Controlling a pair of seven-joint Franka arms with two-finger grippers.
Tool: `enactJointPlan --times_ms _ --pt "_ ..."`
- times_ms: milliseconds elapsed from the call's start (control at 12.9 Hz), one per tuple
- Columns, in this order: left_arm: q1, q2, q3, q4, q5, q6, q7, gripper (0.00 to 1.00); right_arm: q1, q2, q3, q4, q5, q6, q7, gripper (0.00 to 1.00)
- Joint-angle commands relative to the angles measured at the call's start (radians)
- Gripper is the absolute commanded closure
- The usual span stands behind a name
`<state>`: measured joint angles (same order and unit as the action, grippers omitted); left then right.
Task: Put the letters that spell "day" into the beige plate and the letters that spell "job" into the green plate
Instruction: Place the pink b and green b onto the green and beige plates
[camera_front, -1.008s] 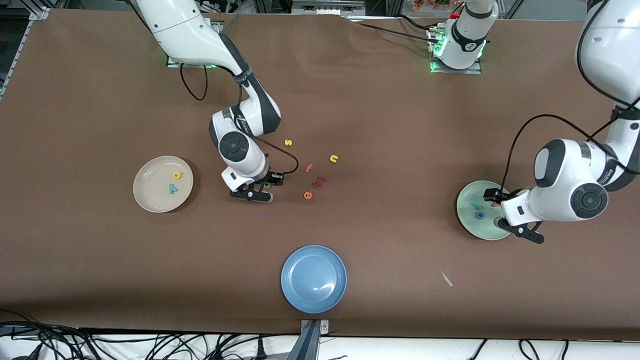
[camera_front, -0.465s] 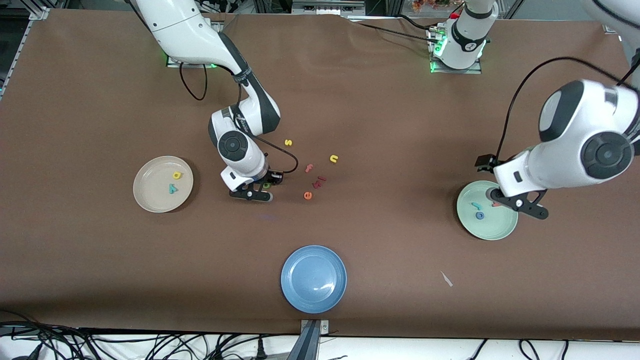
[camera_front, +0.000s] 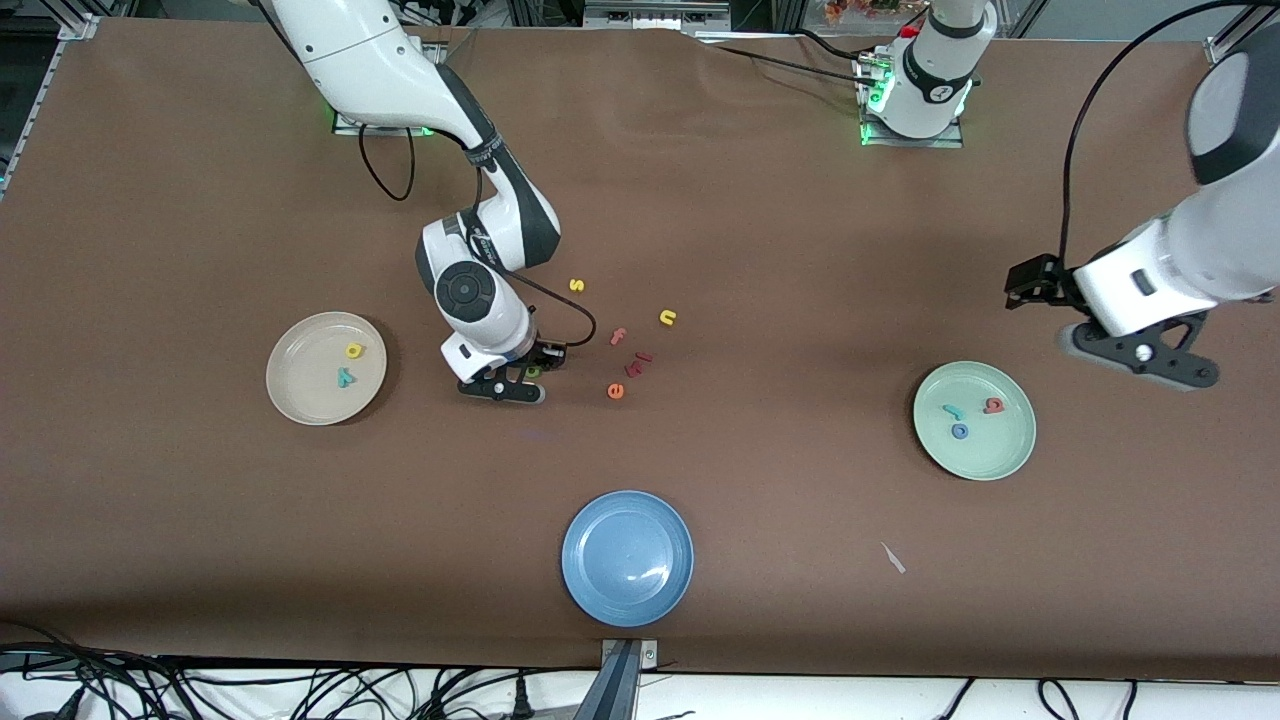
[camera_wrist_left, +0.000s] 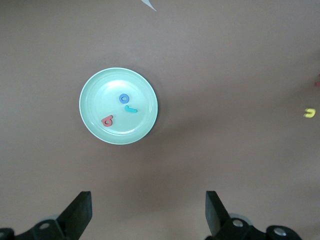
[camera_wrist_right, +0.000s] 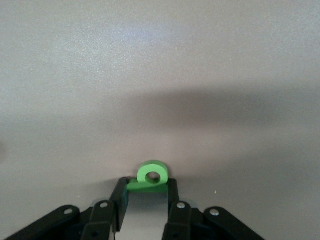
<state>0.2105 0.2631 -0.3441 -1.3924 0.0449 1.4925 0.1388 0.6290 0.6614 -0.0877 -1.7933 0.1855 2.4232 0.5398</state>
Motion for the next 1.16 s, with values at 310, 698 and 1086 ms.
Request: enactJointPlan --times_ms 310,698,1086 --pt "-0.183 -0.258 0.295 -0.321 -0.122 0.249 0.002 0.00 0.002 -0.032 -0.026 0.009 -0.003 -0.044 -0.032 0.79" --pt "-0.215 -0.328 0.297 -0.395 -0.042 0.244 -0.002 0.00 0.003 -0.146 -0.135 -0.066 -0.006 -0.170 -0.275 0.81" --pt "-0.217 -0.311 0.290 -0.356 -0.040 0.187 -0.008 0.00 0.003 -0.270 -0.273 -0.273 -0.008 -0.095 -0.550 0.81"
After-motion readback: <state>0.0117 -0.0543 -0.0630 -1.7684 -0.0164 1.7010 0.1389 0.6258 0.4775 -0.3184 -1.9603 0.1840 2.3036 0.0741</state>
